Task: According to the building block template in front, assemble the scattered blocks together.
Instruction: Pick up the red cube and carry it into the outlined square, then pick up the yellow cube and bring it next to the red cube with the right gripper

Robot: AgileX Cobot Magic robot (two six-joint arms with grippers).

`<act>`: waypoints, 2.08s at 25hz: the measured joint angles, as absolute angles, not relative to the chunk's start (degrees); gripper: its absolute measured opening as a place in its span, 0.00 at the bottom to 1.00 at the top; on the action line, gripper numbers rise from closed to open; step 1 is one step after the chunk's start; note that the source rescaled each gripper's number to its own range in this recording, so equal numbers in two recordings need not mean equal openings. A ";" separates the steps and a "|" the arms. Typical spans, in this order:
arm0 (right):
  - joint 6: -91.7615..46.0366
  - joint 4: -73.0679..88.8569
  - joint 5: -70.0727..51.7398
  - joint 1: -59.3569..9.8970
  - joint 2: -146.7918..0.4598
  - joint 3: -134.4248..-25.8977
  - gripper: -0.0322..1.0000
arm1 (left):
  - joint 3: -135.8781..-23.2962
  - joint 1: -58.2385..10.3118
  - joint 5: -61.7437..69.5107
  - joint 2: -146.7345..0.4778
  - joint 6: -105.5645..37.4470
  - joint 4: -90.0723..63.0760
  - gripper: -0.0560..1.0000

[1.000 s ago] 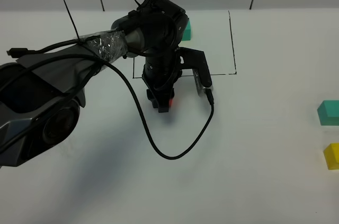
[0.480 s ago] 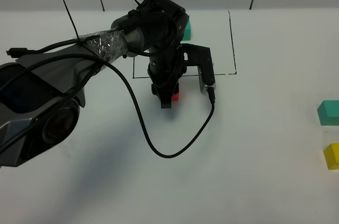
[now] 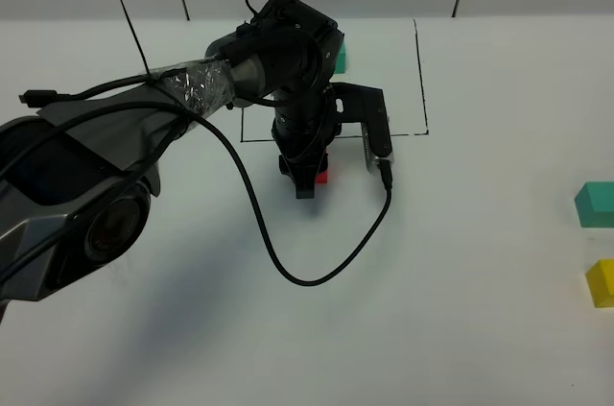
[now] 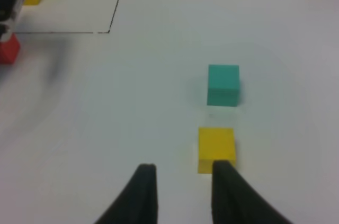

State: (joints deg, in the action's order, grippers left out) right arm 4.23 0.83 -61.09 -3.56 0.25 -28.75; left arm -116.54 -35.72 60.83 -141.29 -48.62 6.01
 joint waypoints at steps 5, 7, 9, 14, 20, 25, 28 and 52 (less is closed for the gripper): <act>4.23 0.83 -61.09 -3.56 0.25 -28.75 0.03 | -116.54 -35.72 60.37 -141.29 -48.62 5.83 0.05; 4.23 0.83 -61.09 -3.56 0.25 -28.75 0.03 | -116.54 -35.72 60.37 -141.29 -48.62 5.83 0.05; 4.23 0.83 -61.09 -3.56 0.25 -28.75 0.03 | -116.54 -35.72 60.37 -141.29 -48.62 5.83 0.06; 4.23 0.83 -61.09 -3.56 0.25 -28.75 0.03 | -116.54 -35.72 59.27 -141.47 -48.62 5.54 0.39; 4.23 0.83 -61.09 -3.56 0.25 -28.75 0.03 | -116.54 -35.72 61.67 -137.08 -48.37 5.41 0.89; 4.23 0.83 -61.09 -3.56 0.25 -28.75 0.03 | -116.54 -35.02 66.77 -131.40 -43.33 5.13 1.00; 4.23 0.83 -61.09 -3.56 0.25 -28.75 0.03 | -116.49 -32.16 67.21 -127.70 -37.56 4.56 1.00; 4.23 0.77 -61.09 -3.56 0.25 -28.75 0.03 | -56.50 0.70 53.62 -62.00 -10.76 -11.16 0.98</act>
State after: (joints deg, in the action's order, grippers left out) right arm 4.23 0.77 -61.09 -3.56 0.25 -28.75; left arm -56.50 0.70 53.62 -62.00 -10.76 -11.16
